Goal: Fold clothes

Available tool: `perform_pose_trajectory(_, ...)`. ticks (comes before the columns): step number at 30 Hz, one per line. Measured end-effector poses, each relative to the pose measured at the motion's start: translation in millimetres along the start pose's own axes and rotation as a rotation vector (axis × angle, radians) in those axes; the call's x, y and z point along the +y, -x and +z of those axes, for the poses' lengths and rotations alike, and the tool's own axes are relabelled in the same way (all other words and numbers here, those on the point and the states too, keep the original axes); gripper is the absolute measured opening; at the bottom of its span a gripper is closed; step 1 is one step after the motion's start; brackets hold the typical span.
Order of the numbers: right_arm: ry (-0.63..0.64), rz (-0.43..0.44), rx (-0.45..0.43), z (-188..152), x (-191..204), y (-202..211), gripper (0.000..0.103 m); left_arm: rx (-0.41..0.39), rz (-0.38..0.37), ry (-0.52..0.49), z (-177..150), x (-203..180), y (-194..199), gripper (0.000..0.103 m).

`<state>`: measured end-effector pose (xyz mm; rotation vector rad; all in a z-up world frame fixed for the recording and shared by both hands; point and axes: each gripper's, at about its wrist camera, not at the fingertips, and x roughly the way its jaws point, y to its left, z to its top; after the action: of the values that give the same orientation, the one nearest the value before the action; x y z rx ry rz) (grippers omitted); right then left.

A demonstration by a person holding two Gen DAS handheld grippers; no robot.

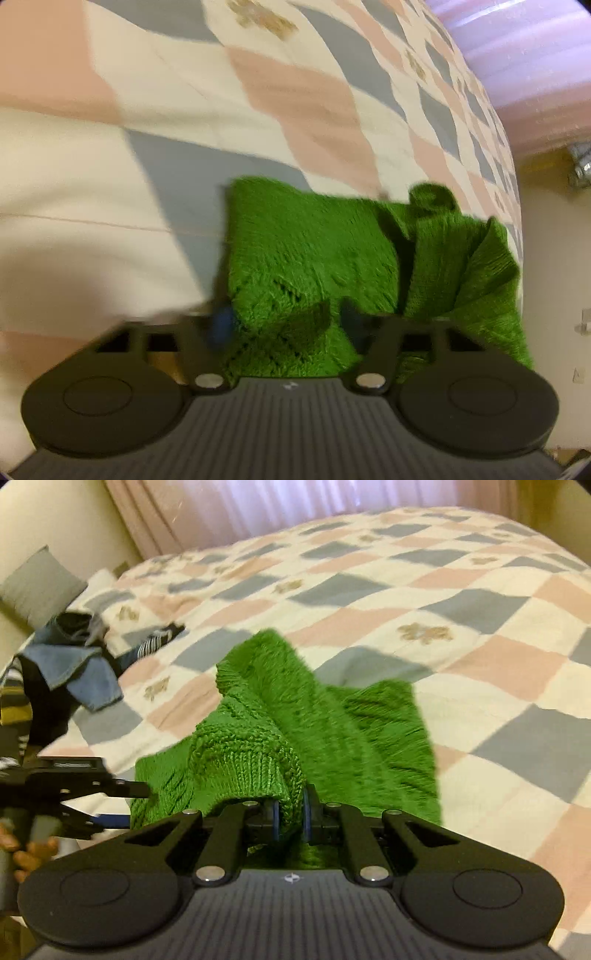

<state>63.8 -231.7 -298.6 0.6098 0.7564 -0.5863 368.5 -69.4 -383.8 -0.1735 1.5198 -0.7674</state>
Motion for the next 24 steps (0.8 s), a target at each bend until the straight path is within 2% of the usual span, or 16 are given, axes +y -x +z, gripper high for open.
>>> perform_pose_trajectory(1, 0.007, -0.007, -0.026, 4.1, 0.8, 6.0, 0.010, 0.004, 0.000, -0.010, -0.8, -5.6, -2.4, 0.011)
perform_pose_trajectory(5, 0.056, 0.016, -0.158, 37.3, 9.2, 33.2, 0.010, -0.159, -0.037, -0.080, 7.6, -49.4, 62.4, 0.010)
perform_pose_trajectory(7, 0.063, 0.029, -0.249, 66.3, 12.9, 49.2, 0.010, -0.240, -0.056, -0.115, 11.8, -71.2, 94.8, 0.010)
perform_pose_trajectory(9, 0.034, 0.040, -0.353, 105.8, 11.7, 67.7, 0.010, -0.322, -0.074, -0.150, 16.1, -93.1, 127.2, 0.006)
perform_pose_trajectory(13, -0.062, 0.104, -0.532, 178.7, -6.1, 111.3, 0.010, -0.485, -0.111, -0.220, 24.5, -136.8, 192.0, 0.005)
perform_pose_trajectory(15, -0.076, 0.138, -0.633, 203.0, -15.9, 142.5, 0.010, -0.567, -0.128, -0.256, 27.9, -158.5, 224.5, 0.005)
perform_pose_trajectory(18, -0.144, 0.164, -0.723, 218.2, -47.2, 183.1, 0.010, -0.681, -0.146, -0.320, -1.3, -185.5, 270.6, 0.005)
perform_pose_trajectory(20, -0.230, 0.169, -0.728, 213.1, -82.7, 201.1, 0.010, -0.700, -0.137, -0.363, -34.5, -200.2, 283.6, 0.006)
perform_pose_trajectory(21, -0.282, 0.165, -0.701, 206.0, -107.3, 205.3, 0.011, -0.675, -0.147, -0.383, -52.2, -202.2, 283.3, 0.008)
perform_pose_trajectory(22, -0.329, 0.136, -0.662, 195.9, -133.2, 205.3, 0.012, -0.617, -0.166, -0.399, -71.7, -202.9, 277.1, 0.010)
perform_pose_trajectory(23, -0.372, 0.091, -0.621, 185.0, -158.2, 203.2, 0.012, -0.524, -0.174, -0.407, -93.5, -202.0, 262.4, 0.016)
perform_pose_trajectory(24, -0.408, 0.018, -0.545, 172.9, -187.2, 195.5, 0.030, -0.441, -0.136, -0.389, -108.8, -197.6, 240.9, 0.019)
